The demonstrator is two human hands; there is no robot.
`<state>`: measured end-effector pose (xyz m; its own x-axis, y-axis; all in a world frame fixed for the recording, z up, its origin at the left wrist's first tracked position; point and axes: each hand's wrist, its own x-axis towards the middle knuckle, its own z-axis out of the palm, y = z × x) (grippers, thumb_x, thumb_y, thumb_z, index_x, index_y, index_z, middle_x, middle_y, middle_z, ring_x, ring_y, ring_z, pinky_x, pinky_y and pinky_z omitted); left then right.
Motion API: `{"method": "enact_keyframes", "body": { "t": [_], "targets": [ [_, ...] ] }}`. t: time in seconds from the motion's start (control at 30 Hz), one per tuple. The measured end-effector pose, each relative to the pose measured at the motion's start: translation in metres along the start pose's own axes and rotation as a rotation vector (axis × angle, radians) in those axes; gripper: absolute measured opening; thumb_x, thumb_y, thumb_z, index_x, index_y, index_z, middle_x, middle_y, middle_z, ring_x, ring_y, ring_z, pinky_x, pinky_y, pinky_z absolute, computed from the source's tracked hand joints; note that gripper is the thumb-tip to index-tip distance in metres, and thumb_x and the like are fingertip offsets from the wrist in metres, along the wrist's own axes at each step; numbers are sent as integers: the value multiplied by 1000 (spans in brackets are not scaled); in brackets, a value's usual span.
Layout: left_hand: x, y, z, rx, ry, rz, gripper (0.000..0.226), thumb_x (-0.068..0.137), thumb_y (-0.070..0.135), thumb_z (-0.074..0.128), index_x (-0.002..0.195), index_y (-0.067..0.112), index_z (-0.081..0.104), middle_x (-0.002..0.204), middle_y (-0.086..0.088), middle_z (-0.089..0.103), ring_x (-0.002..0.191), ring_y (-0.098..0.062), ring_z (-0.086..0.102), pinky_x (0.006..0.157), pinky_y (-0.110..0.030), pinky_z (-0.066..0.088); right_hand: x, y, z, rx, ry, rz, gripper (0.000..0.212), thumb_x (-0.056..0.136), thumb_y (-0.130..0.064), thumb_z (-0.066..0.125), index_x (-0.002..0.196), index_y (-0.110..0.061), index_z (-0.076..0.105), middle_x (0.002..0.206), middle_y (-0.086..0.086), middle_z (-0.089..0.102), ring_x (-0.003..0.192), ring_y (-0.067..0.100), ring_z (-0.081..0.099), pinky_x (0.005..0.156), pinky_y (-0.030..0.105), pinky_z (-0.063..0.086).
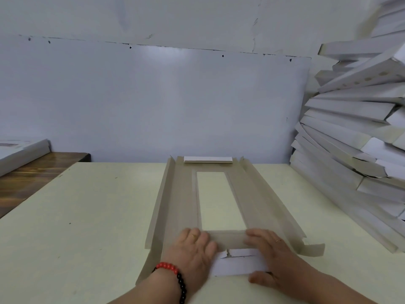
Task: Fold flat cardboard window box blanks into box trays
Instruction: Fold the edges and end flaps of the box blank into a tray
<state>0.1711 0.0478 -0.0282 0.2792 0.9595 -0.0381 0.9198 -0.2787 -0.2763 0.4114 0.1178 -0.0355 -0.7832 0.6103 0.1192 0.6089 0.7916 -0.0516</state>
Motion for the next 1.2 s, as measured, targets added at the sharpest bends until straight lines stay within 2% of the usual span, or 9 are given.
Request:
{"method": "enact_keyframes", "body": {
  "t": [0.07, 0.13, 0.3, 0.53, 0.63, 0.7, 0.83, 0.97, 1.2],
  "targets": [
    [-1, 2, -5, -24, 16, 101, 31, 97, 15, 27, 124, 9, 40, 125, -18, 40, 116, -34, 35, 99, -44, 27, -4, -3, -5, -34, 159, -105, 52, 73, -59, 73, 113, -27, 66, 120, -11, 58, 111, -1, 53, 89, 14, 48],
    [-3, 0, -7, -37, 25, 149, 31, 98, 16, 29, 122, 7, 45, 123, -16, 44, 113, -34, 38, 95, -42, 31, -4, -7, -3, -91, 237, -188, 34, 70, -48, 79, 96, -27, 74, 99, -12, 66, 88, 1, 64, 78, 15, 52],
    [-13, -7, -4, -194, 64, 145, 51, 91, 56, 36, 119, 15, 50, 115, -6, 48, 106, -25, 42, 96, -37, 36, 0, -11, -1, -316, 283, -254, 32, 61, -42, 82, 85, -21, 77, 84, -7, 67, 74, 13, 66, 72, 23, 56],
    [-9, -7, -8, -198, 159, 113, 35, 100, 36, 31, 114, 17, 56, 110, -7, 53, 97, -29, 49, 88, -35, 37, 2, -11, 5, -289, 331, -175, 15, 76, -24, 60, 80, -26, 74, 70, -8, 60, 57, 10, 57, 44, 20, 40],
    [1, -13, -15, -293, 71, 42, 29, 99, 29, 35, 114, 17, 57, 113, -6, 56, 103, -28, 53, 87, -34, 41, 13, -15, -10, -254, 162, -16, 20, 82, -29, 62, 100, -34, 69, 89, -11, 66, 77, 9, 64, 65, 19, 48],
    [12, -15, -19, -362, -22, -24, 26, 93, 22, 43, 115, 16, 56, 113, -6, 58, 104, -27, 56, 88, -34, 46, 24, -12, -11, -185, 46, 55, 31, 100, -32, 37, 127, -33, 53, 118, -7, 62, 106, 18, 58, 91, 31, 40],
    [28, -5, -14, -399, -72, -134, 29, 89, 22, 48, 117, 18, 51, 116, -7, 56, 110, -27, 53, 91, -36, 44, 49, -20, -1, -182, -17, 95, 36, 101, -35, 23, 119, -28, 54, 116, 1, 55, 107, 24, 51, 94, 37, 38],
    [40, 10, 11, -450, -2, -266, 50, 93, 33, 35, 142, 20, 34, 153, -2, 27, 143, -24, 17, 115, -40, 16, 67, -36, 18, -21, -8, 165, 45, 104, -36, 19, 144, -26, 36, 160, -4, 17, 144, 16, 19, 117, 36, 11],
    [42, 2, 21, -273, -210, -272, 66, 96, 47, 7, 151, 20, -15, 158, -2, -24, 142, -28, -29, 113, -53, -18, 74, -36, 33, -54, -139, 200, 70, 93, -60, -9, 154, -27, -7, 160, -10, -17, 146, 11, -18, 117, 40, -12]
  ]
}}
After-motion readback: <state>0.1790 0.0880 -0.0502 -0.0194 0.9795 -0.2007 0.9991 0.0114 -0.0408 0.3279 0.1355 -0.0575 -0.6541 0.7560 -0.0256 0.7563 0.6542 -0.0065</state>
